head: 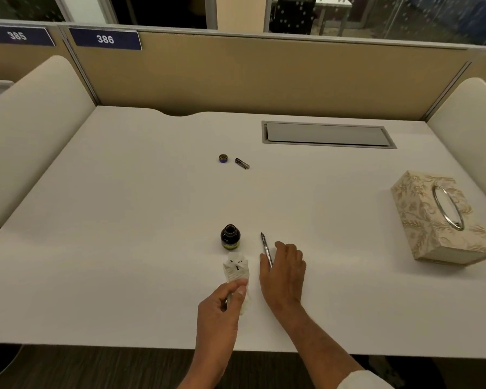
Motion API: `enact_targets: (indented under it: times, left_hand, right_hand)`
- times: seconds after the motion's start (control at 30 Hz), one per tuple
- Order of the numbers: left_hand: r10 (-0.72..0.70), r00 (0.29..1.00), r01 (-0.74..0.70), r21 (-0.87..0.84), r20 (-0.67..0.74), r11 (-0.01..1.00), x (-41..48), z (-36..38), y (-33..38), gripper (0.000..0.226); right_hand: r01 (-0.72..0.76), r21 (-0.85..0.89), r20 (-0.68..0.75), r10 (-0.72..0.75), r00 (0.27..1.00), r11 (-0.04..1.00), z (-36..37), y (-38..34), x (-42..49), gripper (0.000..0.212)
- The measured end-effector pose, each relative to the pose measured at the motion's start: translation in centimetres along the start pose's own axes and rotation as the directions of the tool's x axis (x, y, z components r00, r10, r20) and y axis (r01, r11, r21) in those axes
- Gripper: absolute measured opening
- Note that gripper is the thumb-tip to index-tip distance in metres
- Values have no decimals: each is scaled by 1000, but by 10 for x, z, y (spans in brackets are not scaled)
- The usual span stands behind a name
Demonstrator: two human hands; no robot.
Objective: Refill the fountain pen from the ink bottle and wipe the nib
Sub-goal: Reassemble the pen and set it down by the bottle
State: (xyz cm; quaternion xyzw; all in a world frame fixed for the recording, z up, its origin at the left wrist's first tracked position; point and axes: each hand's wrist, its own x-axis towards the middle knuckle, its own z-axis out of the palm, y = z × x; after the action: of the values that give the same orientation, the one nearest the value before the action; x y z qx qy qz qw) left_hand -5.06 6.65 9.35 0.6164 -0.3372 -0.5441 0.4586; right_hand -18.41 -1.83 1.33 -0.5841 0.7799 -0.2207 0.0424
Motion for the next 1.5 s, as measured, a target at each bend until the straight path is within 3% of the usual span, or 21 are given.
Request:
enact_targets:
  times: [0.2, 0.47, 0.8, 1.13, 1.37, 1.5]
  left_hand:
    - [-9, 1000, 9, 15, 3, 1000, -3, -2, -1, 19]
    - [-2, 1000, 3, 52, -4, 999, -2, -1, 0, 21]
    - [32, 991, -15, 126, -131, 992, -3, 1, 0, 14]
    - [-25, 990, 29, 27, -141, 999, -4, -1, 6, 34]
    - [-57, 993, 55, -22, -104, 998, -1, 0, 2, 19]
    - [-117, 989, 107, -105, -93, 989, 0, 4, 5, 18]
  right_hand:
    - [50, -125, 8, -50, 999, 991, 3, 7, -9, 48]
    - [73, -142, 38, -68, 997, 987, 5, 9, -11, 53]
    - [70, -145, 57, -63, 996, 987, -3, 7, -8, 57]
    - [92, -128, 50, -86, 995, 988, -6, 11, -15, 60]
    - [98, 9, 22, -99, 995, 995, -23, 10, -24, 57]
    - [44, 220, 25, -51, 998, 975, -48, 5, -37, 52]
